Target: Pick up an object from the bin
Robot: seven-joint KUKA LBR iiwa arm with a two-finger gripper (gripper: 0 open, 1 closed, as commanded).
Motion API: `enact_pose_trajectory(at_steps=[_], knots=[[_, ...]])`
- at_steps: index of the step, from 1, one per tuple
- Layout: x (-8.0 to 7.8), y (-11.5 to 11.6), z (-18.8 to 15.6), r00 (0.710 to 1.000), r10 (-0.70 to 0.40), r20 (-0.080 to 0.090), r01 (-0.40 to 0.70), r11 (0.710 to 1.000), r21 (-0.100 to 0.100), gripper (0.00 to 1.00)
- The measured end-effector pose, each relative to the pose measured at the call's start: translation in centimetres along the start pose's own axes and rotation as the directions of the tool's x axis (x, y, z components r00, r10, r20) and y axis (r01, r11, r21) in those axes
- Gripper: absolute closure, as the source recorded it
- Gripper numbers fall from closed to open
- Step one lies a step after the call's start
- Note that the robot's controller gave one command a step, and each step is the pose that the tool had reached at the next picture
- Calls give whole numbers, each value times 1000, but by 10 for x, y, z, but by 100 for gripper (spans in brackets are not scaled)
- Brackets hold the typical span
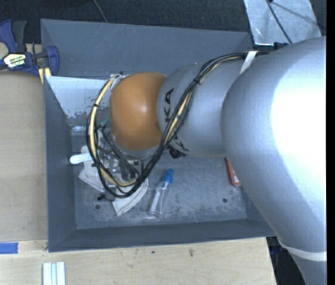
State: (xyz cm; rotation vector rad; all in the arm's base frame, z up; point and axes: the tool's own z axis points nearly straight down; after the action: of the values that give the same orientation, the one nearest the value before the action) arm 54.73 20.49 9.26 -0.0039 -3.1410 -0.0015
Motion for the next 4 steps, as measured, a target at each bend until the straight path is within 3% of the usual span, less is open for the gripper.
enact_pose_trajectory(at_steps=[1, 2, 3, 4], knots=[[21, 4, -21, 985, 175, 1, -175, 985, 1, 0], [26, 11, 18, 992, 122, 7, -122, 992, -1, 0], [23, 2, 21, 962, 274, 5, -274, 962, -4, 100], [23, 2, 21, 961, 275, 5, -275, 961, -5, 100]])
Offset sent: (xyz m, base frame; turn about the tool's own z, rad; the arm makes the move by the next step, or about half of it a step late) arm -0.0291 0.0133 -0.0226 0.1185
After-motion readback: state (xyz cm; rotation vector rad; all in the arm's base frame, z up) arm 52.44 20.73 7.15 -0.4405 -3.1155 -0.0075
